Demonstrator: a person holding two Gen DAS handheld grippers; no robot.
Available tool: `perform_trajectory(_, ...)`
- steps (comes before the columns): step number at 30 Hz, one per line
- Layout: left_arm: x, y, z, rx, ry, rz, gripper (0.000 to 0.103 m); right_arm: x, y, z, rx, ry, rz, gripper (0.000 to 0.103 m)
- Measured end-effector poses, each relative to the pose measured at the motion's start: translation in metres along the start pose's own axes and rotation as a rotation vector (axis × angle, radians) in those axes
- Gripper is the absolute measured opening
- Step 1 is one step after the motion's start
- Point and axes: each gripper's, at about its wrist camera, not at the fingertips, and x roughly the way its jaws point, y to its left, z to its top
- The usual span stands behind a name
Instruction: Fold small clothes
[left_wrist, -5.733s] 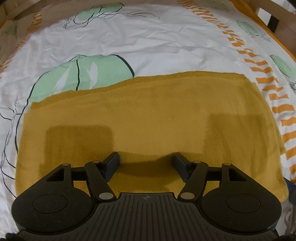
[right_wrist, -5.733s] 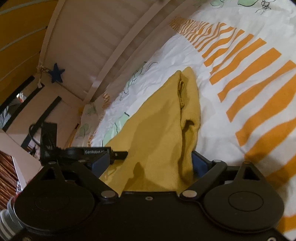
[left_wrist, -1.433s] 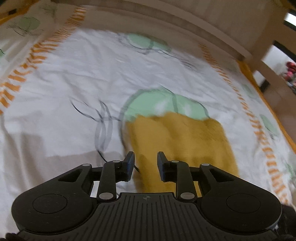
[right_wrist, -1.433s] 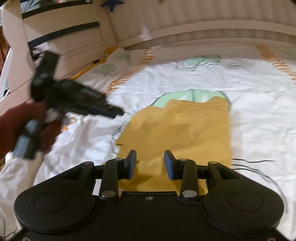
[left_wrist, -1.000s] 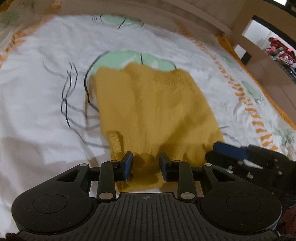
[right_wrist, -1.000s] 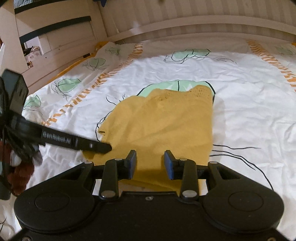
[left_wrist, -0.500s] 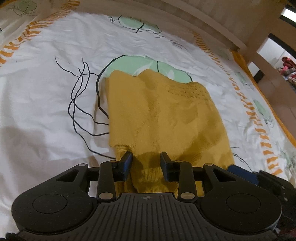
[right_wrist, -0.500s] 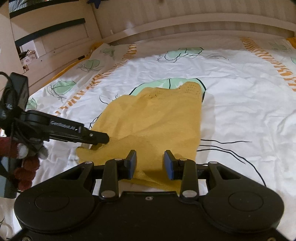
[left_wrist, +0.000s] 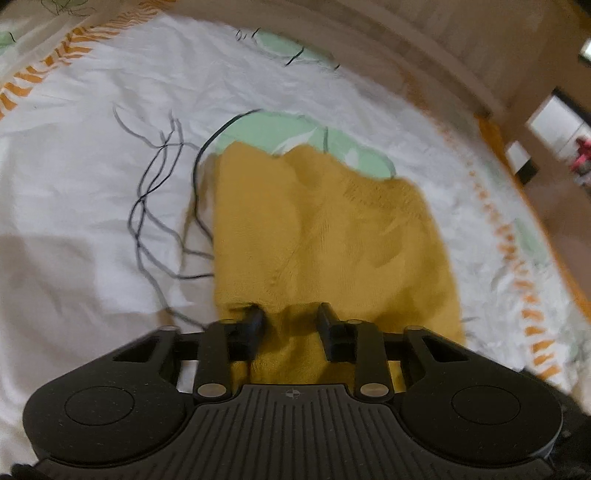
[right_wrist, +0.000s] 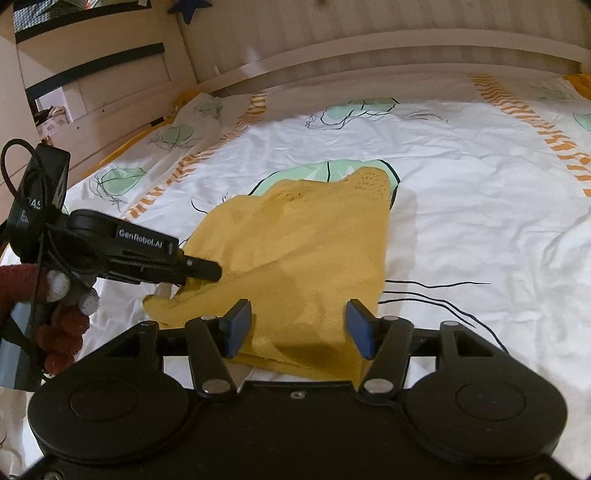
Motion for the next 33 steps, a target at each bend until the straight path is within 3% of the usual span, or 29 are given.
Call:
perform_trajectory(3,-0.012,0.016,-0.001,-0.106,-0.036,-0.008,0.005,-0.001,0.0,0.002,-0.007,-0.001,0.0,0.066)
perform_trajectory(9,-0.025,0.036,-0.009,-0.137,-0.039,0.02,0.005,0.004,-0.009,0.004,-0.008,0.011,-0.026,0.067)
perform_trajectory(14,-0.021,0.036,-0.011,-0.129,-0.016,0.051,0.008,0.024,-0.02,-0.008,-0.042,0.127,-0.088,0.067)
perform_trajectory(17,-0.038,0.029,-0.009,-0.063,-0.074,0.064,0.009,0.017,-0.018,-0.004,-0.066,0.142,-0.097,0.067)
perform_trajectory(20,-0.045,0.017,0.006,0.024,-0.125,0.079,0.028,0.01,-0.018,0.006,-0.063,0.101,-0.079,0.067)
perform_trajectory(23,-0.04,0.005,0.023,0.072,-0.141,0.084,0.029,0.01,-0.018,0.017,-0.076,0.051,-0.081,0.067)
perform_trajectory(28,-0.009,-0.016,0.045,0.167,-0.093,0.071,0.031,0.027,-0.018,0.039,-0.107,0.043,-0.076,0.067)
perform_trajectory(33,0.024,-0.013,0.054,0.182,-0.041,0.083,0.03,0.038,-0.021,0.046,-0.11,0.043,-0.061,0.067)
